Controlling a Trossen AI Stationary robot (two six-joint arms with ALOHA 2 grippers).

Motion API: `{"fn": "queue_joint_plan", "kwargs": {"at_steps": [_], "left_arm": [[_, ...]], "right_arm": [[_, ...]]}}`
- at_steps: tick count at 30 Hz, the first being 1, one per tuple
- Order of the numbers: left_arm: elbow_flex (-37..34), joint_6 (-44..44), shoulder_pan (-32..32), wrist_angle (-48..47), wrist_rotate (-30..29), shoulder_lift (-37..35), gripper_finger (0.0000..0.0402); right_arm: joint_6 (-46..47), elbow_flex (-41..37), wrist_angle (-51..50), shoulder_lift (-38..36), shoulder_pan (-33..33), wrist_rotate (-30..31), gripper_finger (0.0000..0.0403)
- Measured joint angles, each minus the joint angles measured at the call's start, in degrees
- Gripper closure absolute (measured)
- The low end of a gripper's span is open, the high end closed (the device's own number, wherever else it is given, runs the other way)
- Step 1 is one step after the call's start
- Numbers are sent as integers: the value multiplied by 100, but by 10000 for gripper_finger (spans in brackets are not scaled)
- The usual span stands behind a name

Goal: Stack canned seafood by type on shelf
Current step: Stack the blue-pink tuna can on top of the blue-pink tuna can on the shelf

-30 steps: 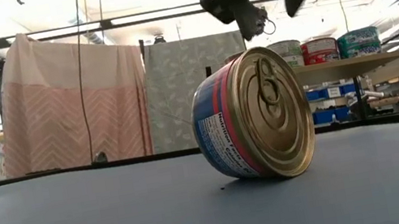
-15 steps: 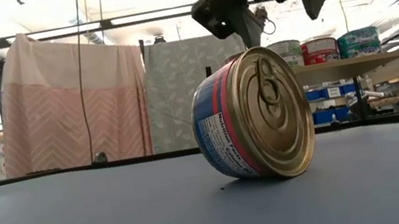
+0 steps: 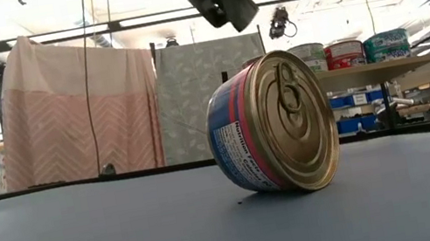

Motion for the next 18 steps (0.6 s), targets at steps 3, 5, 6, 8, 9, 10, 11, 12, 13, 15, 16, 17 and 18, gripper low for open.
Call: {"fn": "queue_joint_plan", "kwargs": {"at_steps": [3,5,6,8,9,10,11,12,13,15,16,17,18], "left_arm": [[-2,-95,0,2,0,0,90],[0,-109,0,2,0,0,90],[0,-109,0,4,0,0,90],[0,-109,0,2,2,0,90],[0,-111,0,2,0,0,90],[-1,-111,0,2,-1,0,90],[0,-111,0,2,0,0,90],[-1,-114,0,4,0,0,90],[0,-114,0,2,-4,0,90],[0,-121,0,4,5,0,90],[-1,-129,0,1,17,0,90],[0,-127,0,2,38,0,90],[0,-127,0,3,46,0,90]], "right_arm": [[87,0,241,97,-1,-119,113],[209,-2,237,259,-1,-250,111],[279,-2,245,302,-2,-289,110],[335,-7,163,455,-1,-316,107],[380,-7,174,482,-1,-317,106],[397,-7,151,490,-1,-318,104],[414,-4,175,500,2,-317,103],[420,8,240,507,3,-312,101],[426,11,284,503,5,-281,99],[442,9,295,519,5,-212,95],[453,9,356,537,5,-185,93],[484,9,421,540,5,-152,91],[515,11,439,543,5,-134,90]]}}
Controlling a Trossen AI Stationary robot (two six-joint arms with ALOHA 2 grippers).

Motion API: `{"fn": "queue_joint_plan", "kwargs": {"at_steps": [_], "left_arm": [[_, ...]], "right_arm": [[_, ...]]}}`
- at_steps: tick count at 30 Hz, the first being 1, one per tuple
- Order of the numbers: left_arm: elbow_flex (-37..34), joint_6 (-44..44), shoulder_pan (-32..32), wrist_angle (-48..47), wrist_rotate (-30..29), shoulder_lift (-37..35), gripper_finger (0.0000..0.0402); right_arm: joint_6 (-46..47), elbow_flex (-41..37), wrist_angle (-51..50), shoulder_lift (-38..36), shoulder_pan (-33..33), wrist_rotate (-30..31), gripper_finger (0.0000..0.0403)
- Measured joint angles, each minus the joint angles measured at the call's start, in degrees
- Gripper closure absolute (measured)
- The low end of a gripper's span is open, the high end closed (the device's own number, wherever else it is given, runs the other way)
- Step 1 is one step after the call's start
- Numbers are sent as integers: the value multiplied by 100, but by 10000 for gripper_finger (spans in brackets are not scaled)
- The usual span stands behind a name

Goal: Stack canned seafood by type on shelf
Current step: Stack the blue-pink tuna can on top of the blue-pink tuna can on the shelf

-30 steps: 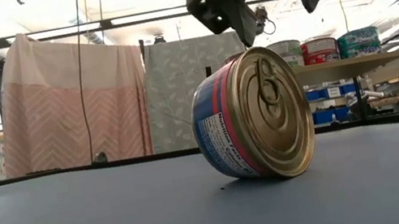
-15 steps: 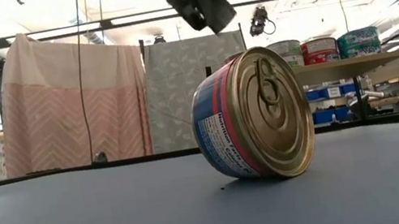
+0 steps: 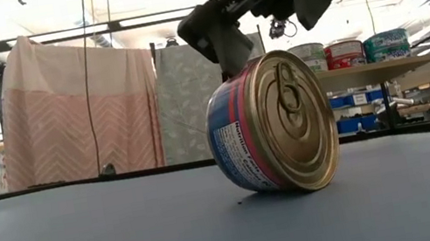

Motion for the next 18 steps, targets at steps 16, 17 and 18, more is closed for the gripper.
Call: {"fn": "queue_joint_plan", "kwargs": {"at_steps": [16,17,18], "left_arm": [[0,-2,0,4,2,0,90],[0,-2,0,5,2,0,90],[-1,-6,0,6,2,0,90]], "right_arm": [[171,-2,286,226,-42,106,87],[169,-4,284,279,-42,130,87],[169,-4,312,315,-42,130,88]]}}
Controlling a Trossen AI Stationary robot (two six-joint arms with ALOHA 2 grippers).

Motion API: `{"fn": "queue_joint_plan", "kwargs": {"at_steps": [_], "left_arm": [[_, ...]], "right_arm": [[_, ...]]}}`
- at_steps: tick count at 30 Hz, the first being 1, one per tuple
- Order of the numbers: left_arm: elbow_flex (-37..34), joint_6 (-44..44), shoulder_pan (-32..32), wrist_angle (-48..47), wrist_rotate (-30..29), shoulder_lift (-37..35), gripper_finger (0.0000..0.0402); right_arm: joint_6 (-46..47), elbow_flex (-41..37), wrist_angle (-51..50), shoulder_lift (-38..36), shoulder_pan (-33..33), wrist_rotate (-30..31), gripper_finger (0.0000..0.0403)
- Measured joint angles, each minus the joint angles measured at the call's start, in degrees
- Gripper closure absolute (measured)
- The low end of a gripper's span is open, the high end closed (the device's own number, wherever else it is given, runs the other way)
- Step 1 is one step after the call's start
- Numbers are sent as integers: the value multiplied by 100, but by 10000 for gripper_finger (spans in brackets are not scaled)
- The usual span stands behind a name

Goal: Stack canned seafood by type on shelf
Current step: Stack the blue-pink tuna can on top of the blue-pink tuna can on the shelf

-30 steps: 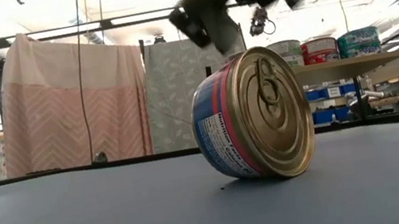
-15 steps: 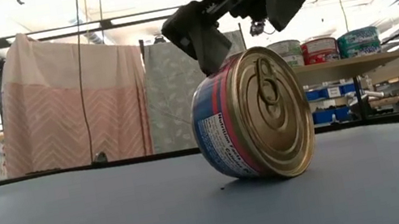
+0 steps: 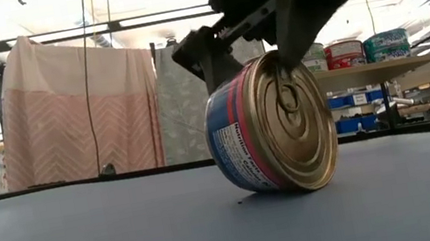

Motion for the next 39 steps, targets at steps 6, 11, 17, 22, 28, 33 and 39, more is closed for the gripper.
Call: {"fn": "queue_joint_plan", "kwargs": {"at_steps": [6,11,17,22,28,33,39], "left_arm": [[1,9,0,27,2,0,90],[1,13,0,40,0,0,90],[1,24,0,38,0,0,90],[0,26,0,34,0,0,90],[1,44,-2,31,0,0,90],[1,48,0,31,0,0,90],[-1,48,0,31,0,0,90]], "right_arm": [[2,-2,30,93,-28,61,93],[-5,-9,-35,223,-44,86,105],[-7,0,-106,291,-36,57,123],[-7,0,-105,287,-33,55,154],[-9,0,-103,286,-33,36,205],[-9,0,-97,278,-33,26,205],[2,215,-133,276,-52,22,205]]}}
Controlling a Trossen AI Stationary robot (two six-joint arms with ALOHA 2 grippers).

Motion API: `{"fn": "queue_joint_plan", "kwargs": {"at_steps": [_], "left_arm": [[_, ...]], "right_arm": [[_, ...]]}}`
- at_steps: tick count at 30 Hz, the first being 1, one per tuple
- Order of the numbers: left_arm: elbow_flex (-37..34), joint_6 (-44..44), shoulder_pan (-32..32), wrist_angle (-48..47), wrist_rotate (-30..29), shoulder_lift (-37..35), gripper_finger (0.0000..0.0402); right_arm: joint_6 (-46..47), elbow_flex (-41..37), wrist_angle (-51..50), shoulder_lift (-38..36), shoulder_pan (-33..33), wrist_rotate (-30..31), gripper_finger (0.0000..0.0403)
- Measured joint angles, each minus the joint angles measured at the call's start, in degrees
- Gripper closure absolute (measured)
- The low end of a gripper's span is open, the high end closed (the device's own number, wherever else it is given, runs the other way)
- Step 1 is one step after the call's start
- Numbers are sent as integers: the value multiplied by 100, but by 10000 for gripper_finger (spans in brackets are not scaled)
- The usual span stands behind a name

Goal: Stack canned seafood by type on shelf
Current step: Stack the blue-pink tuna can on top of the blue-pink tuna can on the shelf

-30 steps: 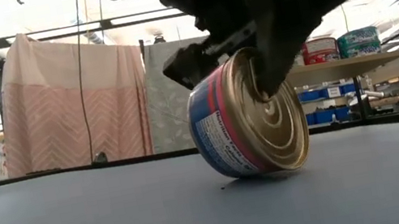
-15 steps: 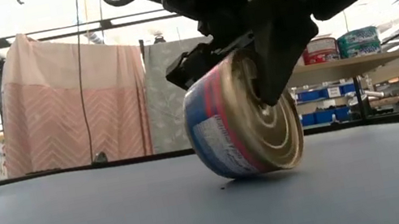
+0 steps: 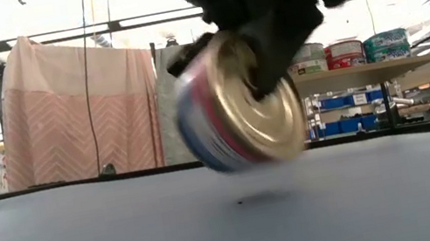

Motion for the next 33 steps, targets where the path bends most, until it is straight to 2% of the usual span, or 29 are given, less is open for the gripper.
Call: {"fn": "queue_joint_plan", "kwargs": {"at_steps": [4,13,19,23,27,33], "left_arm": [[2,143,0,0,-1,0,90],[2,467,0,1,-2,0,90],[2,762,0,2,-2,0,90],[3,1032,0,1,-2,-7,90],[11,1354,0,6,-2,-9,90],[13,2210,-2,124,-37,-20,90]], "right_arm": [[-12,516,-195,-2,-123,177,205],[186,2140,-960,-7,-766,1265,205],[1675,3201,-1074,-40,-1158,1310,205],[2620,3634,-906,-124,-1252,1249,205],[3746,3860,-613,-216,-1249,1215,205],[4941,3878,-363,-318,-1221,1341,205]]}}
